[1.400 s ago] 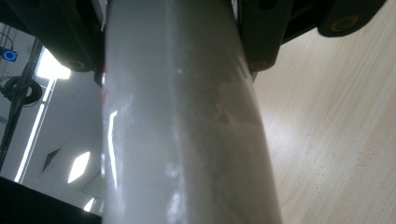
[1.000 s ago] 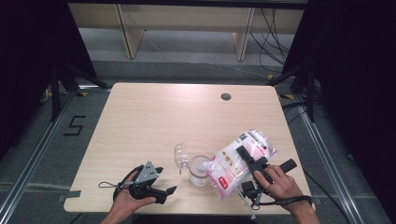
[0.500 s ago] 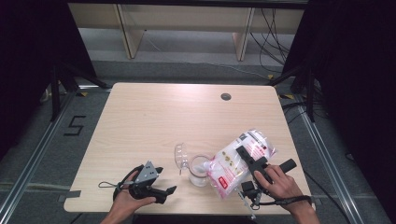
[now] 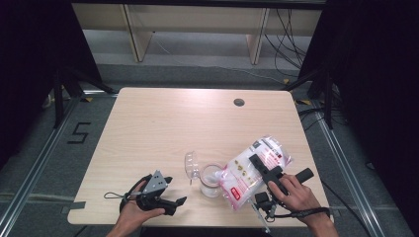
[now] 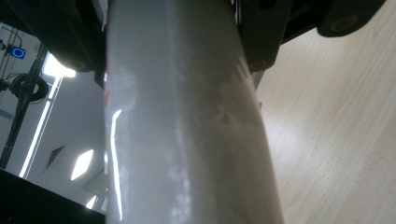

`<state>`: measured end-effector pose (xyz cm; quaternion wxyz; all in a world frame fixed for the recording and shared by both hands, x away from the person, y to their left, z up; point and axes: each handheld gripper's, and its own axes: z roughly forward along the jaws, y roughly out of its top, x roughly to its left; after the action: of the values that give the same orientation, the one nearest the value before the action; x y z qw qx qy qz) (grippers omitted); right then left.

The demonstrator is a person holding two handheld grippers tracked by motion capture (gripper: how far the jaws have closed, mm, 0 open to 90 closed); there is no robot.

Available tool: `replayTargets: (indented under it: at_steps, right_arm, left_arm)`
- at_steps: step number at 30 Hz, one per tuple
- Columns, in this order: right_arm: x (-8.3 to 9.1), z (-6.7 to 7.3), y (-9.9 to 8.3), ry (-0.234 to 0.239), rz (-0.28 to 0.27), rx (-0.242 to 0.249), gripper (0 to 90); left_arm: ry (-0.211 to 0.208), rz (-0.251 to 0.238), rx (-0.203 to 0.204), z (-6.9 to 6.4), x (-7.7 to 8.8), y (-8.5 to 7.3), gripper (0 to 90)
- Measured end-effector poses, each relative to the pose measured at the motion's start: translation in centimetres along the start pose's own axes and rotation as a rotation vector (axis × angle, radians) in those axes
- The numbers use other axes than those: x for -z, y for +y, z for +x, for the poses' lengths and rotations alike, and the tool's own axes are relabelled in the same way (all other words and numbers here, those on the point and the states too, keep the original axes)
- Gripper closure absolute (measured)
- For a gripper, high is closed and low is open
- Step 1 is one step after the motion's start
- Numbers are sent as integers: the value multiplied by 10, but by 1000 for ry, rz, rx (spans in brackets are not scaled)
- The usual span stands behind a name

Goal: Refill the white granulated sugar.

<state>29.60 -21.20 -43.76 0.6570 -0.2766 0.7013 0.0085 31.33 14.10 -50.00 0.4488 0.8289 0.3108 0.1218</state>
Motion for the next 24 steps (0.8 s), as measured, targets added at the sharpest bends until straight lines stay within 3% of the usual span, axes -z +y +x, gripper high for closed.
replayTargets:
  at_steps: [24]
  right_arm:
    - [1,-2,1,-4,2,26,572]
  left_arm:
    - [4,-3,0,0,0,0,157]
